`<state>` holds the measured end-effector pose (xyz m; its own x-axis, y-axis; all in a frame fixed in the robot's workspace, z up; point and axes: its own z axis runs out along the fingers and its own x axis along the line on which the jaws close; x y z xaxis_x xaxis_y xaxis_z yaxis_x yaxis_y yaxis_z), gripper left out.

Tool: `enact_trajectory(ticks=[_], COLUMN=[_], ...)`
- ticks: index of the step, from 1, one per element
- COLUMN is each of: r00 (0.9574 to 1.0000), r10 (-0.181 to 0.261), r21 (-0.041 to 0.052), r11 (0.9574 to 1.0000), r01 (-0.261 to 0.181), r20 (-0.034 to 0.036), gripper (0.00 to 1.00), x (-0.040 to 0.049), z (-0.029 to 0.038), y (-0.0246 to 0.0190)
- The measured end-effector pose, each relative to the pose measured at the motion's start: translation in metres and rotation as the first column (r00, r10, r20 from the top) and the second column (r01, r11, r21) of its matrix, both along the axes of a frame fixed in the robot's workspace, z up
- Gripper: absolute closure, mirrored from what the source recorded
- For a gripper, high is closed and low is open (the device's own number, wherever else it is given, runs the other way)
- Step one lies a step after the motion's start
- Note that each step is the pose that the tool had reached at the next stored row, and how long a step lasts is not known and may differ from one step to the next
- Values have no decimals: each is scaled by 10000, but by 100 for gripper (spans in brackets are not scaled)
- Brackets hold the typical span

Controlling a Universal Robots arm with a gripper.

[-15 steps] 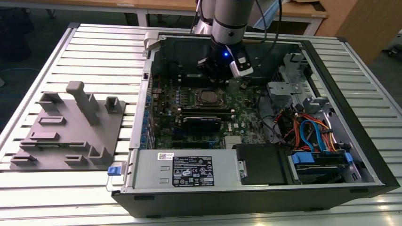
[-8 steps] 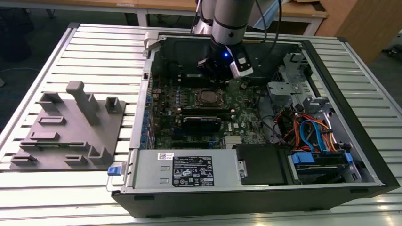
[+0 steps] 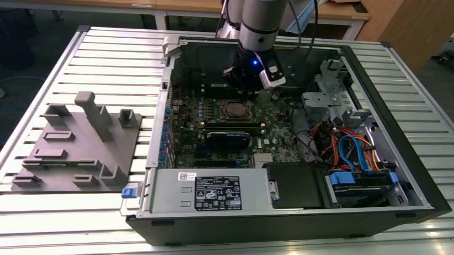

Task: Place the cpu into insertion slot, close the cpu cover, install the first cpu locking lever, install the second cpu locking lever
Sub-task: 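Install the first cpu locking lever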

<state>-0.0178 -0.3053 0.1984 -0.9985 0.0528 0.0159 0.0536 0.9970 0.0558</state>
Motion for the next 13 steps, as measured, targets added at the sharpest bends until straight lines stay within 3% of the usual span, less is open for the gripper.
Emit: enact_trajectory(ticks=[13], r00=[10000], r10=[0], r21=[1], r11=[10000], r01=[0], r20=[-3], gripper=[90], x=[1], z=[2], y=[0])
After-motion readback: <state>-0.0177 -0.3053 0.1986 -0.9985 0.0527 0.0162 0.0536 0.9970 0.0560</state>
